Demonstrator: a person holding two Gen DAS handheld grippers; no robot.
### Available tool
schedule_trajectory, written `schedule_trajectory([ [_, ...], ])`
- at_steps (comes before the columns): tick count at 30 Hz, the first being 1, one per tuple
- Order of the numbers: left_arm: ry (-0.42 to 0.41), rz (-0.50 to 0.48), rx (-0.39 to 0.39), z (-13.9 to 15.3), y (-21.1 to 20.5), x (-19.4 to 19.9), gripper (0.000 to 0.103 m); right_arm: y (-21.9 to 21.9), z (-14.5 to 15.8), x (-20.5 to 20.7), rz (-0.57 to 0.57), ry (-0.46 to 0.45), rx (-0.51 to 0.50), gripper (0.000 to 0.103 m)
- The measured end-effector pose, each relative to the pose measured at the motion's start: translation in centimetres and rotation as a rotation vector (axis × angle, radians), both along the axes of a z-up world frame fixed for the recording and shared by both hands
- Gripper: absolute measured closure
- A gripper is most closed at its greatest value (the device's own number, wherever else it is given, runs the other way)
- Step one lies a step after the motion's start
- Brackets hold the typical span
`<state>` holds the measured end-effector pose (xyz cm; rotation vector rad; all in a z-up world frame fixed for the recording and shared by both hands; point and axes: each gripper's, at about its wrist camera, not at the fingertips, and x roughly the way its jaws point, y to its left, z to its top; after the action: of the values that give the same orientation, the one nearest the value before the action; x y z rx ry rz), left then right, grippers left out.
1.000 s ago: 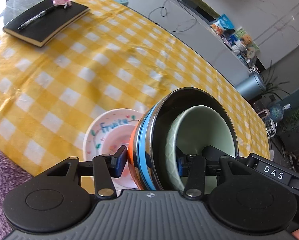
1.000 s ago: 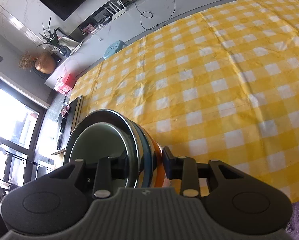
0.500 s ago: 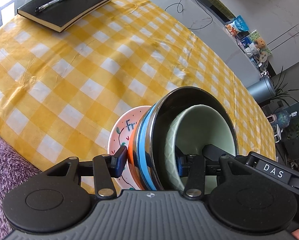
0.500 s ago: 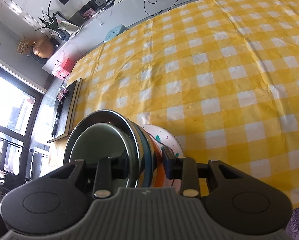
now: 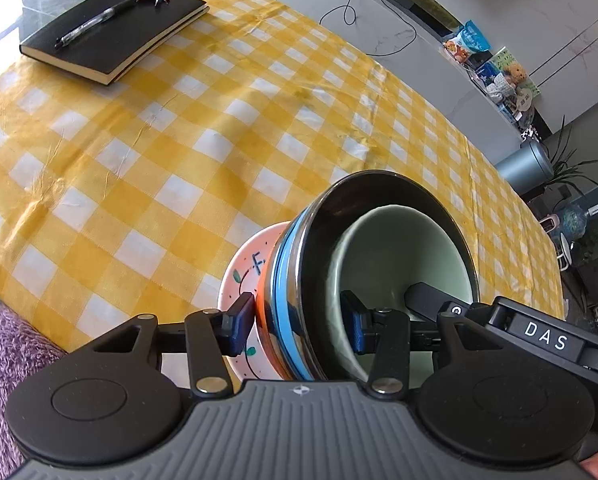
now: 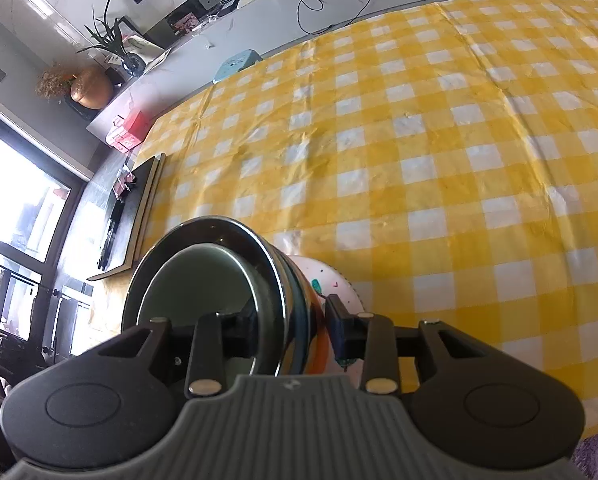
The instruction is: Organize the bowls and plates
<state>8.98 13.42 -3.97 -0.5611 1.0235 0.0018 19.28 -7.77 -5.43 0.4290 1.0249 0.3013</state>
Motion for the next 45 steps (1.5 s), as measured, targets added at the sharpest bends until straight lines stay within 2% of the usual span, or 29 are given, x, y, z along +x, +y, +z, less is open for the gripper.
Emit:
schedule_trajectory([
  [3,-0.021,0.004,0.019,0.4,0.0,-0.1,0.038,-0.1,0.0,-0.1,-0.004,0.001,-0.012,0.056],
  [7,-0.043,0.006,0.065,1.4,-0.1,-0.6,0.033,-0.5,0.2,-0.3,-0.008,0.002,-0.011,0.053],
  [13,-0.135,-0.012,0.132,3.6,-0.7,-2.2,0.033,-1.3,1.2,-1.3,-0.014,-0.025,-0.015,0.046],
  [18,-0.237,-0.034,0.218,5.9,-2.2,-3.6,0.033,-2.5,2.7,-2.7,-0.024,-0.070,-0.014,0.042],
  [21,-0.292,-0.055,0.252,7.0,-3.4,-4.7,0.033,-3.3,4.0,-4.0,-0.029,-0.129,-0.032,0.041],
  [24,-0.343,-0.066,0.292,8.0,-4.5,-5.9,0.033,-4.3,5.5,-5.9,-0.029,-0.224,-0.049,0.039],
  [31,-0.541,-0.107,0.469,10.0,-7.1,-10.0,0.033,-5.8,8.8,-11.1,-0.014,-0.457,-0.122,0.038],
  [36,-0.590,-0.092,0.506,10.0,-7.6,-12.7,0.033,-6.2,9.8,-14.8,0.004,-0.574,-0.130,0.037],
  [40,-0.628,-0.113,0.576,9.4,-8.2,-14.8,0.033,-6.1,10.2,-17.4,0.044,-0.644,-0.144,0.034],
  [45,-0.612,-0.092,0.538,8.6,-8.0,-16.1,0.033,-5.2,9.4,-20.6,0.108,-0.724,-0.225,0.031],
])
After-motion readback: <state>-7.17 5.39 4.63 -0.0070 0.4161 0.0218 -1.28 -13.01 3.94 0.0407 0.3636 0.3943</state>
